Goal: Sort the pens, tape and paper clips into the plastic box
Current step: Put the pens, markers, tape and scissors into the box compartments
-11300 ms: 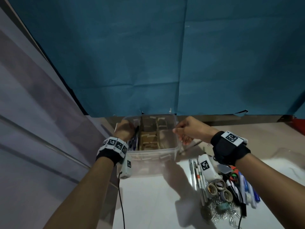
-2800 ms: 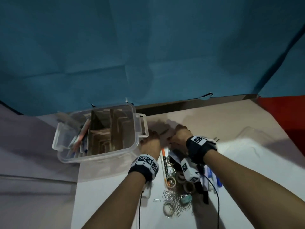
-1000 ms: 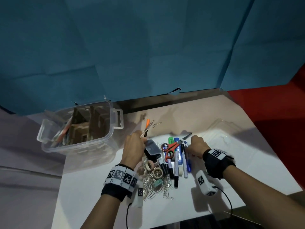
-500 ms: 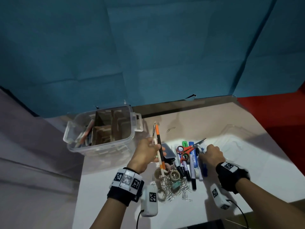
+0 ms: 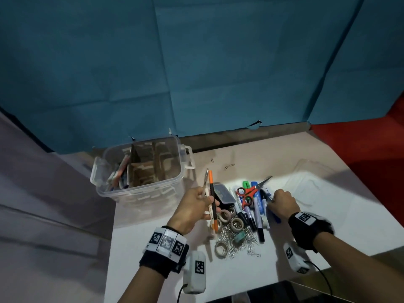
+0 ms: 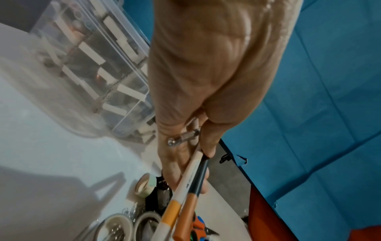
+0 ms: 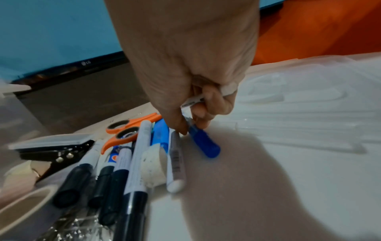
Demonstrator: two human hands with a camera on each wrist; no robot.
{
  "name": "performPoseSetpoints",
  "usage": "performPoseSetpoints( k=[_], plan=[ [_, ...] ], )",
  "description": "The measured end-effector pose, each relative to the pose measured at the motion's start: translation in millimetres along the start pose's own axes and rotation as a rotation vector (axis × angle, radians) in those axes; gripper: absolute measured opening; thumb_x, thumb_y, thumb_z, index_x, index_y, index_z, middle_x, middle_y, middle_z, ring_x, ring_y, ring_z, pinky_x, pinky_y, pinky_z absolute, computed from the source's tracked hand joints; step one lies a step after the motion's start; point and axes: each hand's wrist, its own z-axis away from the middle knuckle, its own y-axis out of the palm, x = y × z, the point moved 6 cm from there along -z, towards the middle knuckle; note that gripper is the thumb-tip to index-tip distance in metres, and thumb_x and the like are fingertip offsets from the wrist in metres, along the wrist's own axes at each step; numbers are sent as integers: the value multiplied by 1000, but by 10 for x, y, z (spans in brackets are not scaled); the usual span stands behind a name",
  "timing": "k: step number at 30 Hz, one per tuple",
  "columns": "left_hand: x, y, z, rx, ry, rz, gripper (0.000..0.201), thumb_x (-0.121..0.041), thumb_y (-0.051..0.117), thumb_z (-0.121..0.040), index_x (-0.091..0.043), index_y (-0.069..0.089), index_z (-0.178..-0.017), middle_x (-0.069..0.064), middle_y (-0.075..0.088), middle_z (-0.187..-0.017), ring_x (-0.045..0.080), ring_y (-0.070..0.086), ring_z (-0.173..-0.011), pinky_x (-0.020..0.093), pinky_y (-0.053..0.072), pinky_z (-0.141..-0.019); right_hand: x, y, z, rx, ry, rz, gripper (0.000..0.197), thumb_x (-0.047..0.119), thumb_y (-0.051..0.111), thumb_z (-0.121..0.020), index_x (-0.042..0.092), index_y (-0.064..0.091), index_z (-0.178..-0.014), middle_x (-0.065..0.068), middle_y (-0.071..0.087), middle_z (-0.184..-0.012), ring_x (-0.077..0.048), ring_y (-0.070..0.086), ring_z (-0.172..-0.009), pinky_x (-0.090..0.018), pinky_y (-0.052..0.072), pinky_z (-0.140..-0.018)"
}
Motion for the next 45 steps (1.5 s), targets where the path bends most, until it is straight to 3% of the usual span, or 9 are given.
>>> performPoseSetpoints(
  k=[8,15,23,28,32,34,40,43,45],
  plan=[
    [-429,-223,78,-42,127,-71,9,-6,52,-102,-5,60,-106,16,75,-99,27,75,-88,38,61,-70,201,-556,-135,-81,-22,-182,37,36,67,-87,10,48,-70,-8,53,-69,-19,48,-56,-26,36,-50],
    [-954,-1127,127,-247,238,-65,12,-4,51,-102,-3,63,-101,16,76,-94,29,76,-85,41,61,-73,1803,-1389,232,-26,-391,-351,24,25,66,-86,10,58,-69,-2,53,-61,-15,45,-51,-27,35,-50],
    [-793,-2084,1,-442,66,-135,9,4,54,-97,5,63,-97,18,72,-77,32,72,-66,34,55,-49,3353,-707,349,291,-526,-407,20,18,65,-85,5,65,-71,-9,57,-54,-24,54,-47,-26,43,-46],
    [-718,-2783,28,-573,18,-243,11,-4,61,-94,-5,68,-85,20,74,-88,35,72,-83,51,60,-82,3578,-671,195,165,-596,-272,23,28,65,-89,7,68,-98,-12,65,-93,-23,64,-86,-25,42,-62],
    [-820,-2889,-76,-624,95,-318,15,-1,59,-94,-4,66,-80,22,69,-82,34,70,-82,52,59,-83,3827,-575,325,231,-625,-245,27,28,60,-93,2,65,-92,-8,60,-66,-20,56,-53,-22,39,-47],
    [-895,-2831,-118,-632,68,-473,10,-4,59,-94,-2,67,-87,22,69,-87,33,68,-83,39,56,-74,3930,-546,411,247,-647,-229,29,25,60,-92,-3,67,-89,-7,58,-60,-19,53,-48,-23,40,-46],
    [-789,-2776,-224,-538,-31,-820,42,-7,54,-98,-12,53,-139,20,68,-112,28,63,-86,32,51,-73,4061,-494,520,308,-657,-289,26,21,58,-93,-3,68,-86,-14,65,-63,-23,57,-50,-26,46,-48],
    [-762,-2822,-211,-584,-79,-810,20,-4,53,-98,-1,62,-116,17,65,-108,26,57,-85,28,45,-72,4175,-441,665,371,-671,-373,29,20,51,-98,-2,65,-86,-23,70,-71,-24,59,-47,-23,45,-42],
    [-748,-2843,-199,-591,-102,-798,21,0,55,-95,2,63,-115,19,65,-111,30,61,-91,29,46,-74,4325,-383,774,362,-703,-355,32,24,47,-100,-1,65,-89,-22,72,-76,-27,65,-59,-28,50,-54]
  ],
)
